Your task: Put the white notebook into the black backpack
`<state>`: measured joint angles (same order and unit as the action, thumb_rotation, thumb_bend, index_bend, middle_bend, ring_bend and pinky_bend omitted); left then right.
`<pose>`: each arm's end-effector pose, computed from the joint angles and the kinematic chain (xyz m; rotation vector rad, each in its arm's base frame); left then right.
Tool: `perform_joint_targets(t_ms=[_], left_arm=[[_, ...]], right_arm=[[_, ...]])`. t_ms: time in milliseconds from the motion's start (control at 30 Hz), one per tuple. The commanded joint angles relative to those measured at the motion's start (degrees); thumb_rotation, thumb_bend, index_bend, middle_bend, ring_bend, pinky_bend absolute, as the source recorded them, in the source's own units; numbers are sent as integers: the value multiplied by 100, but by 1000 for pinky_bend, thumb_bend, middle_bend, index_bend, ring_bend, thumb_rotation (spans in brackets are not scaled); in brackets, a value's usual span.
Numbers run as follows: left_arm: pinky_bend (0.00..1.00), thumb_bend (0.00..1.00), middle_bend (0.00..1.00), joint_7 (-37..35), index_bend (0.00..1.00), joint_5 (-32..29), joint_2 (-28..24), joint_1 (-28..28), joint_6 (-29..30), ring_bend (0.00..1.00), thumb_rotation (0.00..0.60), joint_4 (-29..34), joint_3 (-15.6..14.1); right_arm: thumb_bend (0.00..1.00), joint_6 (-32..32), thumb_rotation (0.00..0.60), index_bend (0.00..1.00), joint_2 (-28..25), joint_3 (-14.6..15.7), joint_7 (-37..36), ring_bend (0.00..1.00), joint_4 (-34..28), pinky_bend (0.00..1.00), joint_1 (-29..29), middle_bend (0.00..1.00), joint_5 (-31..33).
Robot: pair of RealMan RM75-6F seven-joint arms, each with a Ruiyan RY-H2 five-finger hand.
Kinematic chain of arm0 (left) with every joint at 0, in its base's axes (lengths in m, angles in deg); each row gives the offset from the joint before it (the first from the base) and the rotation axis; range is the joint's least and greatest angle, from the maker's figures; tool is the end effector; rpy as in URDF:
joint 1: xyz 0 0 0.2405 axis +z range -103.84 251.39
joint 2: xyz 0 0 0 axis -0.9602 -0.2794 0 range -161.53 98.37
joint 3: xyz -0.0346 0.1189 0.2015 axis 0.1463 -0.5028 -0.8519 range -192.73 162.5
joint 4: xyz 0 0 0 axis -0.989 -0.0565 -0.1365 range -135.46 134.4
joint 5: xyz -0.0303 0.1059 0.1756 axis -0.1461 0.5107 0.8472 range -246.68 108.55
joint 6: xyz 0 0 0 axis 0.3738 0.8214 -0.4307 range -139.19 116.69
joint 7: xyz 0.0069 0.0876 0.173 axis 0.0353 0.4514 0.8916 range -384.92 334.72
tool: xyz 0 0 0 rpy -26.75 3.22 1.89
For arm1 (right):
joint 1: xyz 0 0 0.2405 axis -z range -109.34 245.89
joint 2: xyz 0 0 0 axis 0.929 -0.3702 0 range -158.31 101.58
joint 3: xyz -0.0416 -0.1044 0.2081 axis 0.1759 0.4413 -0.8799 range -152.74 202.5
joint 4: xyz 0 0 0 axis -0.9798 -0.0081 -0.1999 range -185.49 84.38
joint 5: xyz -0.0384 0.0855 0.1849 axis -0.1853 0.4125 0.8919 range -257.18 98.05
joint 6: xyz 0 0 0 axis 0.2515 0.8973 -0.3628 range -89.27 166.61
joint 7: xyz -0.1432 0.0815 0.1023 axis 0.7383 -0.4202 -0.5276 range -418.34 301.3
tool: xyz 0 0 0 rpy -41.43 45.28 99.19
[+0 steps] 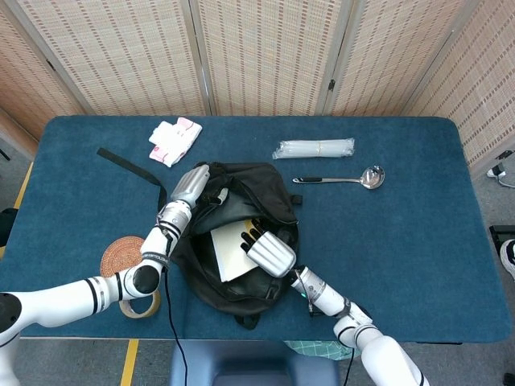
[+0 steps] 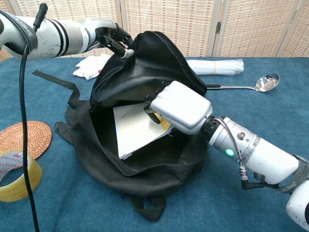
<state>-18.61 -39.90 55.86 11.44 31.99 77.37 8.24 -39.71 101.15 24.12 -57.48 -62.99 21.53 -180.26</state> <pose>-0.0379 0.4707 -0.0052 -1.5261 -1.5272 -1.1633 -0.0743 -0.3531 -0.1238 2.0066 -0.0452 1.1545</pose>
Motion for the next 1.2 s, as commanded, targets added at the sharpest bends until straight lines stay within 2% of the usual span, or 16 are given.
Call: perform_joint_targets(t_ms=[33, 167, 233, 300, 400, 600, 767, 967, 1200], left_arm=[[0, 687, 262, -14, 632, 14, -20, 16, 12, 174, 600, 24, -15], [0, 686, 262, -17, 629, 13, -44, 30, 35, 171, 600, 58, -42], [0, 686, 260, -9, 626, 1, -53, 32, 49, 169, 600, 73, -54], [0, 686, 258, 6, 622, -22, -63, 31, 65, 168, 600, 93, -66], [0, 686, 253, 39, 615, -55, -73, 22, 87, 165, 600, 117, -86], [0, 686, 242, 132, 598, -150, -94, -16, 106, 155, 600, 176, -130], [0, 686, 237, 221, 586, -217, -115, -35, 121, 150, 600, 215, -194], [0, 686, 237, 248, 570, -152, -104, -4, 191, 150, 600, 259, -252], [0, 679, 233, 268, 539, 59, -208, 105, 266, 148, 600, 491, -353]], right_arm=[[616, 89, 600, 598, -29, 4, 102, 405, -69, 165, 42, 331, 92], [603, 42, 600, 298, -148, -23, 114, 312, -319, 112, 169, 213, 221], [527, 18, 600, 168, -226, -11, 81, 269, -461, 97, 243, 158, 256], [412, -29, 600, 75, -334, -5, 32, 223, -667, 79, 336, 106, 300], [304, -81, 600, 9, -526, -3, -50, 183, -1039, 52, 443, 65, 357], [197, -28, 600, 0, -1115, 88, -80, 147, -2152, 14, 630, 43, 396], [185, -29, 600, 0, -1886, 318, 47, 152, -3323, 16, 815, 49, 289], [185, -258, 600, 0, -2731, 661, 290, 216, -4427, 106, 1188, 102, 116], [185, -845, 600, 53, -3647, 1019, 226, 249, -5103, 155, 1730, 151, -105]])
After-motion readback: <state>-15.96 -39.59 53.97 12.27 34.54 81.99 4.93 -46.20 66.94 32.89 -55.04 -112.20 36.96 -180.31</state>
